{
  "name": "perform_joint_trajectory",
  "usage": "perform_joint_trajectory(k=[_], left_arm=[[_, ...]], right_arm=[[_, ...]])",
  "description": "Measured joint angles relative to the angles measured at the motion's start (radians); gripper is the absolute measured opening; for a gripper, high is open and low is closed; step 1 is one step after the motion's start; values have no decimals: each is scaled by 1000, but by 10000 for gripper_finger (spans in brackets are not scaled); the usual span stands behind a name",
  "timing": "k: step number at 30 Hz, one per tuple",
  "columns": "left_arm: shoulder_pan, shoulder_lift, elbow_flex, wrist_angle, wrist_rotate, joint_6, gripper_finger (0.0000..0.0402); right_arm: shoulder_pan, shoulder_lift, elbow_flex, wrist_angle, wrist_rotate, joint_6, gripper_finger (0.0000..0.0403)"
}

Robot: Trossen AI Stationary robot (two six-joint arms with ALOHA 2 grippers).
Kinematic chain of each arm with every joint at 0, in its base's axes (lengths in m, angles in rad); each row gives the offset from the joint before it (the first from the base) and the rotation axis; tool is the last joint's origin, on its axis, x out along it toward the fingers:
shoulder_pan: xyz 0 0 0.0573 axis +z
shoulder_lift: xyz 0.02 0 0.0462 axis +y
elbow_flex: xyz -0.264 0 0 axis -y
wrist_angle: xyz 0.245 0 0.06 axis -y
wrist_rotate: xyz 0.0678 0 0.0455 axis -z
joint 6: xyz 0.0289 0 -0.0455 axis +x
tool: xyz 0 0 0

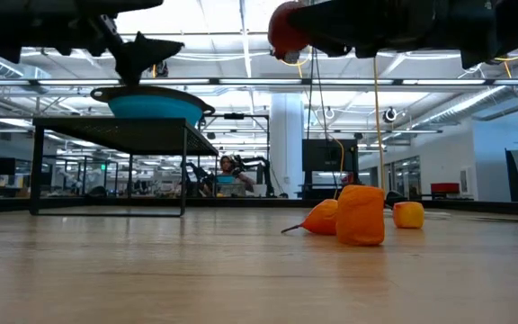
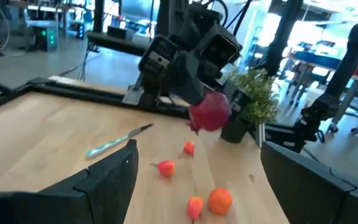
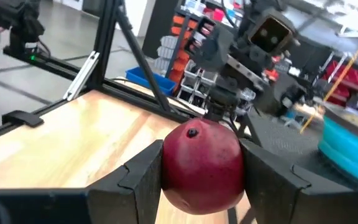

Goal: Pick & Place Fruit
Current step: Put the red pomegranate into the blue strainer bowl on the shelf

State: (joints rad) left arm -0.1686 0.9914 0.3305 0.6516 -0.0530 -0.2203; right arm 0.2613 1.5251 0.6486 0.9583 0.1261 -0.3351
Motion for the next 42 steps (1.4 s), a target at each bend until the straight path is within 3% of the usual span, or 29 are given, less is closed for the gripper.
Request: perform_joint_trajectory(k=[4, 12, 22, 29, 42], left_arm=[[-16, 91, 3, 115, -5, -2, 337], [-69, 270, 138, 126, -71, 45, 337], [-102, 470, 409, -95, -71, 122, 337], [-102, 527, 474, -124, -78, 126, 337], [-99, 528, 474, -133, -104, -21, 337]], right_arm=[[22, 12, 18, 0, 1, -52, 184], [28, 11, 40, -9, 2, 7, 184], [29, 11, 42, -21, 2, 17, 184], [38, 11, 42, -31, 3, 8, 184], [44, 11, 42, -29, 4, -33, 184]])
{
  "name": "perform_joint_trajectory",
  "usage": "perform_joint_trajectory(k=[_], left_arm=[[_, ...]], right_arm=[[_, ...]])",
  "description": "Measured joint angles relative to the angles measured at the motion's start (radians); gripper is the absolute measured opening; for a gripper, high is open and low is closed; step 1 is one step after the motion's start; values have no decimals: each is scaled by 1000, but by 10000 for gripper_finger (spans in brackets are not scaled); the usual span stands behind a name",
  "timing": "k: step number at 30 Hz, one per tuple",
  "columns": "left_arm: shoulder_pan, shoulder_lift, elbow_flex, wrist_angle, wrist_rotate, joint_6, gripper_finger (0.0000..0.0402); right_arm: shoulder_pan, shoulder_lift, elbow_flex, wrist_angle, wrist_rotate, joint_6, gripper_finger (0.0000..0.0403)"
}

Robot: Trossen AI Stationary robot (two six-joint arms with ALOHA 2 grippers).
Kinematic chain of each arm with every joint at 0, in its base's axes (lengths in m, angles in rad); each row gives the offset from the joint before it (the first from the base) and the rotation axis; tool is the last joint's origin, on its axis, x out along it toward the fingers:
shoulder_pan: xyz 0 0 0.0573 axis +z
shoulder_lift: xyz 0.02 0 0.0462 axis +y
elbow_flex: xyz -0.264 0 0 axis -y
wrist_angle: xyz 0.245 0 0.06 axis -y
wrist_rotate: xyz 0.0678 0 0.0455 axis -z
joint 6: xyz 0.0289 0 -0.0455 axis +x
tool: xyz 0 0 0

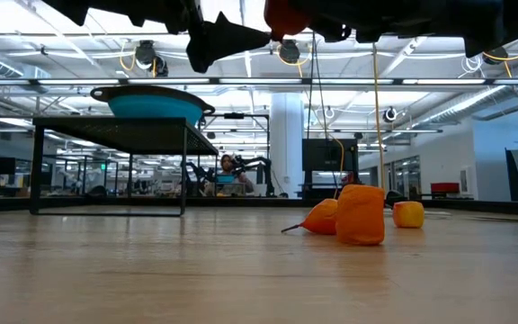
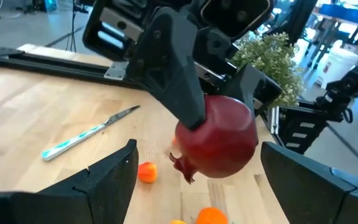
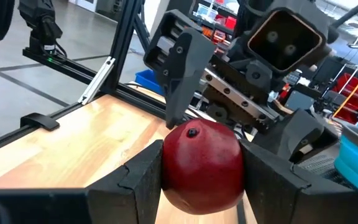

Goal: Pick & Place Fruit
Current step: Put the red pomegranate into the blue strainer bowl on the shelf

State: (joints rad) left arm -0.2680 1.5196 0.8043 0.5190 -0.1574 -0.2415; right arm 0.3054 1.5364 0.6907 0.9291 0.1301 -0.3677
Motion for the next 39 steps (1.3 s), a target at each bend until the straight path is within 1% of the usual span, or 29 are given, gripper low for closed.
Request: perform_joint_trajectory(k=[12, 15, 19, 28, 39], left_arm=[[25, 0, -1, -31, 8, -253, 337], [37, 0, -2, -23, 15, -268, 337], [48, 0, -2, -3, 15, -309, 337], [51, 0, -2, 6, 7, -366, 337], [50, 7, -1, 19, 7, -380, 337]], right_arm=[[10, 0, -2, 0, 18, -94, 181], [10, 0, -2, 1, 22, -110, 180], [11, 0, -2, 1, 63, -126, 183], [11, 0, -2, -3, 52, -142, 182], [11, 0, 13, 0, 47, -153, 184]])
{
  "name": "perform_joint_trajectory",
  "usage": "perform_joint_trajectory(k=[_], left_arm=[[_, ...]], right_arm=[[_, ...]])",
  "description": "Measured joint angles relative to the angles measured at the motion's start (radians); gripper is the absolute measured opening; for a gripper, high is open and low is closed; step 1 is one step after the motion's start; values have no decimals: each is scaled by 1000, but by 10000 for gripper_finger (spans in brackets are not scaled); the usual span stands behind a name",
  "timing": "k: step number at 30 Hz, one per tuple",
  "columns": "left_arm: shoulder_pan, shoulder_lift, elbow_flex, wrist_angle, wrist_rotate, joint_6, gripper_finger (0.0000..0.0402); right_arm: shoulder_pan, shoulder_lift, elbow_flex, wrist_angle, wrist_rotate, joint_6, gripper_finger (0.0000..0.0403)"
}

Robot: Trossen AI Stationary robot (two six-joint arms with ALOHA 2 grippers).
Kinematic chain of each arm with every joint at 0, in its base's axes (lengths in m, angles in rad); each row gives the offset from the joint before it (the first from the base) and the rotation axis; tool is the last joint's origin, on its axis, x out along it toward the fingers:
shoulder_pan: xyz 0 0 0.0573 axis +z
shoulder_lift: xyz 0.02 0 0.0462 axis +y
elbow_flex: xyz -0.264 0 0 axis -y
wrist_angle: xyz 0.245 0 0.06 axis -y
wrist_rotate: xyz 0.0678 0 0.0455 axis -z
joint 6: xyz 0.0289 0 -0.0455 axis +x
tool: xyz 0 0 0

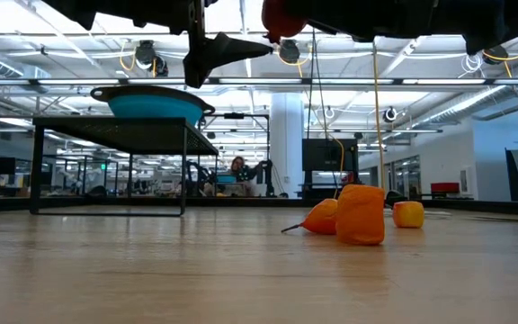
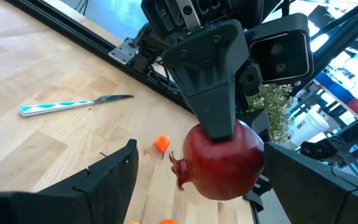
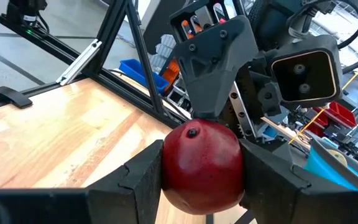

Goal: Pick & Place Fruit
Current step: Put the red pomegranate into the blue strainer bowl on the shelf

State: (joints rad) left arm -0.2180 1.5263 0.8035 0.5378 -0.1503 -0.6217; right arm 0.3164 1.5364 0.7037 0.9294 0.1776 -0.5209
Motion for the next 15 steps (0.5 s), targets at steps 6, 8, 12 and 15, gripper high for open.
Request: perform_joint_trajectory(k=[6, 8, 12, 15], left_arm=[[0, 14, 0, 15, 3, -9, 337], [0, 14, 0, 17, 3, -9, 337], [-1, 14, 1, 13, 2, -6, 337], [-1, 15, 1, 13, 2, -5, 337]], right_arm=[[0, 1, 6, -4, -21, 4, 184], [0, 1, 6, -4, -22, 8, 184], [13, 1, 7, 0, -17, 8, 185], [22, 1, 8, 5, -13, 7, 185]])
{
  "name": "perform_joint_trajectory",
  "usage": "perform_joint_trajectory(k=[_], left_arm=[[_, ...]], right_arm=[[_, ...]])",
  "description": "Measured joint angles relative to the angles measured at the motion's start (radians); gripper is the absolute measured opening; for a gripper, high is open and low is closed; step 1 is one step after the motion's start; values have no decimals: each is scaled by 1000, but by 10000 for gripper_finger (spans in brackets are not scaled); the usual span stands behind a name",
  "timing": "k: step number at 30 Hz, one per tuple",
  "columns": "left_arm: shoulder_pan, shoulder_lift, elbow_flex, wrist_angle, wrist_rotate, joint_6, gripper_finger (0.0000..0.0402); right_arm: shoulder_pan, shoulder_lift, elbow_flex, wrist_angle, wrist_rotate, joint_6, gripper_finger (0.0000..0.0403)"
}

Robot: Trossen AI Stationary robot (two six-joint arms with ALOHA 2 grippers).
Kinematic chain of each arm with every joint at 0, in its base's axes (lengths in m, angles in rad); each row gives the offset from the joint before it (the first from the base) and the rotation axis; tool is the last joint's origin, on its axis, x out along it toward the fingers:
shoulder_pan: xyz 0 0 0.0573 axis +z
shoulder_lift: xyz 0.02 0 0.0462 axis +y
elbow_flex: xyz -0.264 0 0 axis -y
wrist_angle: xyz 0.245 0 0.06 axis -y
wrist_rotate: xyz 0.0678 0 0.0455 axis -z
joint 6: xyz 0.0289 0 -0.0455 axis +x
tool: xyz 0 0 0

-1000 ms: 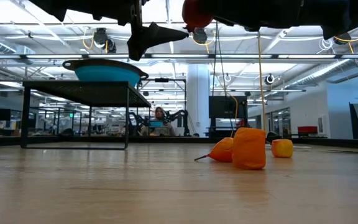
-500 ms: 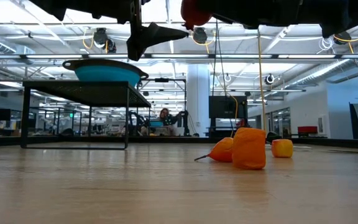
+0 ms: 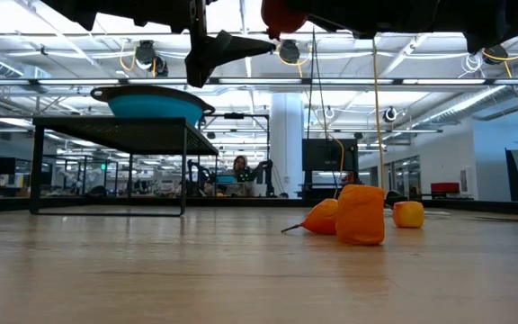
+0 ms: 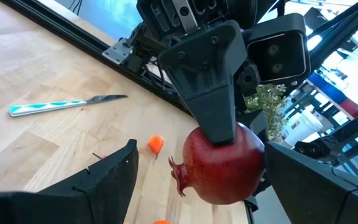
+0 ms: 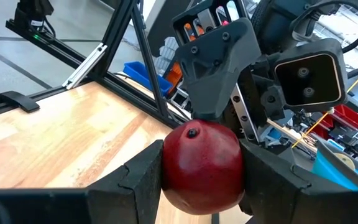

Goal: Pick & Place Fruit
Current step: Put the red pomegranate into the blue strainer bowl on the shelf

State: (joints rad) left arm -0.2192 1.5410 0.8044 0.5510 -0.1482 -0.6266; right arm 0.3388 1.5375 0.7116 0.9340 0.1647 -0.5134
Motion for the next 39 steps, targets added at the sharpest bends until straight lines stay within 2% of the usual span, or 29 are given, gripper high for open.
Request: perform_joint_trajectory(k=[6, 13, 28, 31, 36, 39], left_arm=[[0, 0, 0, -1, 6, 12, 337], [2, 3, 0, 50, 54, 127, 337], [3, 3, 0, 35, 50, 174, 338], [2, 3, 0, 36, 46, 178, 351], [2, 3, -1, 36, 40, 179, 395], [2, 3, -1, 36, 40, 179, 386]], right_arm=[[2, 0, 0, 11, 0, 0, 185], [4, 0, 4, 8, -9, 1, 185], [4, 0, 4, -2, -7, -3, 185], [4, 0, 4, -2, -6, -3, 185], [4, -1, 4, 2, -8, -4, 185], [4, -1, 4, 1, -8, -4, 185]])
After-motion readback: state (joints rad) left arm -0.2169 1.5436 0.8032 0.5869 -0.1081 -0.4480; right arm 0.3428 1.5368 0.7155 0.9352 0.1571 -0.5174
